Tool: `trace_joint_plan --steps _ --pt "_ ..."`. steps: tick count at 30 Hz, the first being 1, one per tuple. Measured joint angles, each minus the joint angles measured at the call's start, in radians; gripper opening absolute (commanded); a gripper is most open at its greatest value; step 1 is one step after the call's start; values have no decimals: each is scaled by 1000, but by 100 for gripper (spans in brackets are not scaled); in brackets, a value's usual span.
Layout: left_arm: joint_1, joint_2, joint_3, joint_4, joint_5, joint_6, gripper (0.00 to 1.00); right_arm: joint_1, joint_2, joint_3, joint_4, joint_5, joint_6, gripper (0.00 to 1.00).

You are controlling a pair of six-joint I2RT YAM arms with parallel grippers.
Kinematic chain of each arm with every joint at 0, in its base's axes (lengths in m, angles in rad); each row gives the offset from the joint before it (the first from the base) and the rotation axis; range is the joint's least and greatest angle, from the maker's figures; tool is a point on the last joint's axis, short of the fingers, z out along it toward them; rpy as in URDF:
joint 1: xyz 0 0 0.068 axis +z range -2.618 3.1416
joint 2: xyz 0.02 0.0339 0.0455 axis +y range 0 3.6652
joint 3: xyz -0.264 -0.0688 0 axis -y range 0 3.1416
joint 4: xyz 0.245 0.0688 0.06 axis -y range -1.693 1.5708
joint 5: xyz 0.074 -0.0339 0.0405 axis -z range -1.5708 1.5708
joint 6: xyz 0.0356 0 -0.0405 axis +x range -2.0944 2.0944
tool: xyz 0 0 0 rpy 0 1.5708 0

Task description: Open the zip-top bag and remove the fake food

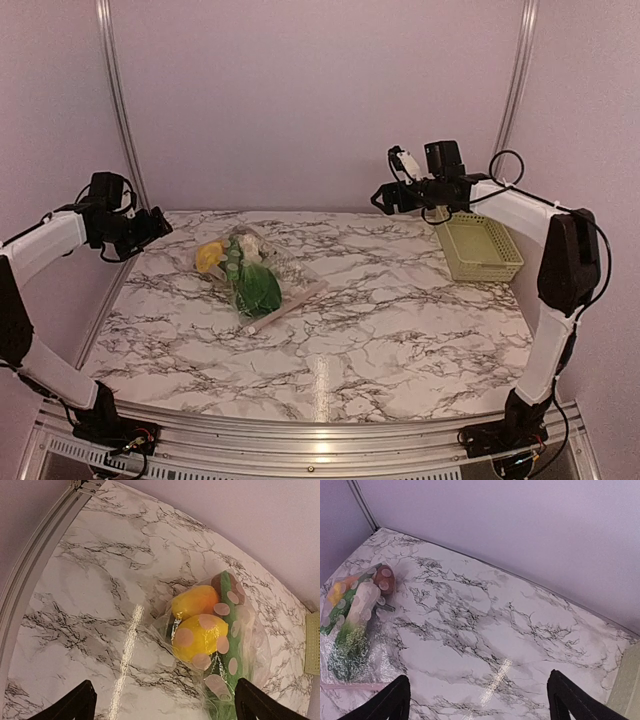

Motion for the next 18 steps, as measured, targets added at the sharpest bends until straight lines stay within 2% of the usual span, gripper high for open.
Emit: trace_joint_plan --steps 5,10,18 --pt "-82 -39 -72 -3 85 23 99 3 16 -10 26 -69 49 90" --pt "-170 -108 -264 28 208 -17 98 29 18 -80 65 -121 73 90" --pt "-290 -76 -429 203 309 -176 83 112 -5 -261 152 -145 16 90"
